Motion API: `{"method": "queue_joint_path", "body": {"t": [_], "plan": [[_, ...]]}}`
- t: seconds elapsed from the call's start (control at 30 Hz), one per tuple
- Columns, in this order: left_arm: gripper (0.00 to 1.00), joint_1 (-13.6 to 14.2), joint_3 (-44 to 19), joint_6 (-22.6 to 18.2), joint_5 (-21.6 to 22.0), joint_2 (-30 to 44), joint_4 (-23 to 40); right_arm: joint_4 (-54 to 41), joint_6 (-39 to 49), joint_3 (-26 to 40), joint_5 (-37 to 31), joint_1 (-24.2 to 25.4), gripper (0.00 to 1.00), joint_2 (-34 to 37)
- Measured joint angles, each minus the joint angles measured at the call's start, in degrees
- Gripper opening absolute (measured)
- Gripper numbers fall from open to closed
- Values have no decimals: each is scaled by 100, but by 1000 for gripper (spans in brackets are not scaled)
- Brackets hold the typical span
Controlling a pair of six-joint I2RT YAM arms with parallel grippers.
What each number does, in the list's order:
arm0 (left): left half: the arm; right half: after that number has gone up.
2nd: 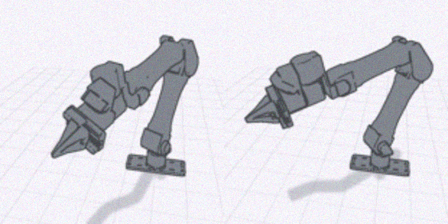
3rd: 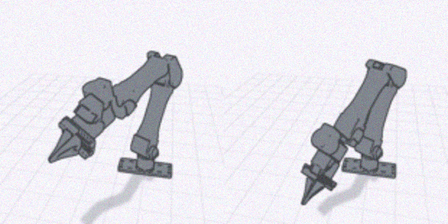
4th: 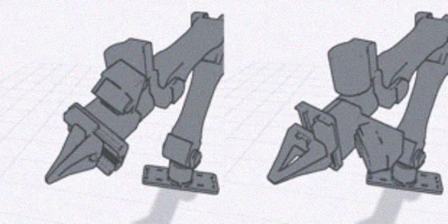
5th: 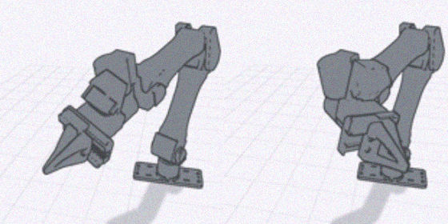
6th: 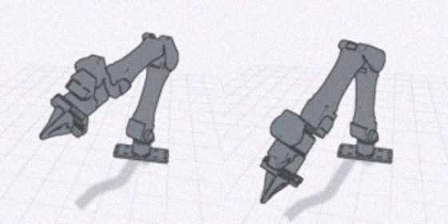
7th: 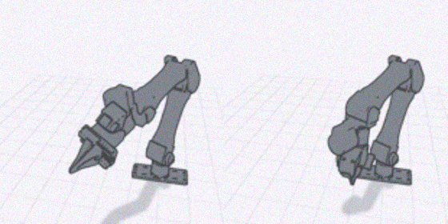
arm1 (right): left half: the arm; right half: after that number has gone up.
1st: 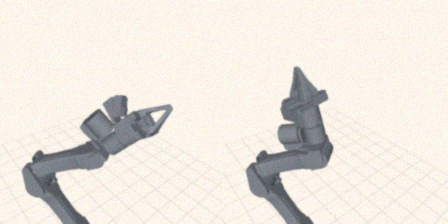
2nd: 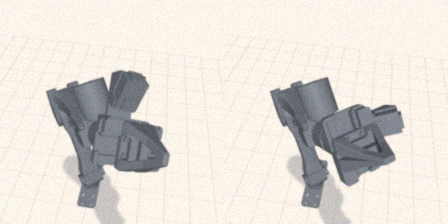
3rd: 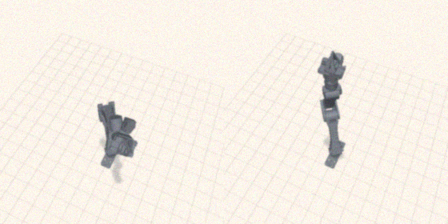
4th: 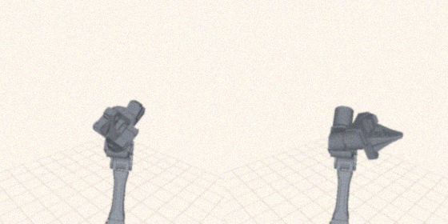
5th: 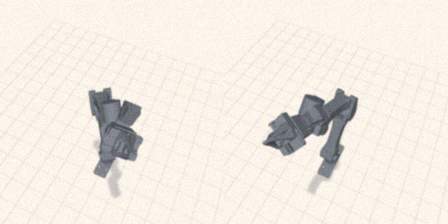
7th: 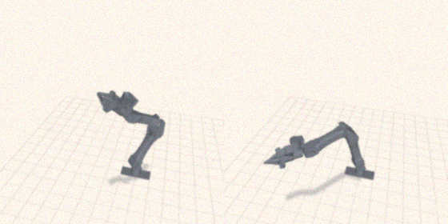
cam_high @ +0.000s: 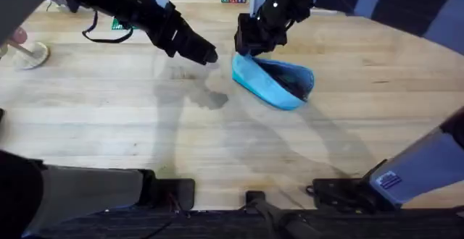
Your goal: Unzip the bag, pick up the pens from the table one at a time and place them inside, then zip the bag closed.
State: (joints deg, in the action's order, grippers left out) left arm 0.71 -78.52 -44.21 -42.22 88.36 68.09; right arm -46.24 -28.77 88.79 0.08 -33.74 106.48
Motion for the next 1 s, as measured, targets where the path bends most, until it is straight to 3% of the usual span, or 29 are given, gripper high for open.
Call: {"method": "queue_joint_path", "body": {"t": [1.0], "plan": [[995, 0, 0, 0, 0, 0, 1, 139, 370, 0, -4, 0, 32, -2]]}}
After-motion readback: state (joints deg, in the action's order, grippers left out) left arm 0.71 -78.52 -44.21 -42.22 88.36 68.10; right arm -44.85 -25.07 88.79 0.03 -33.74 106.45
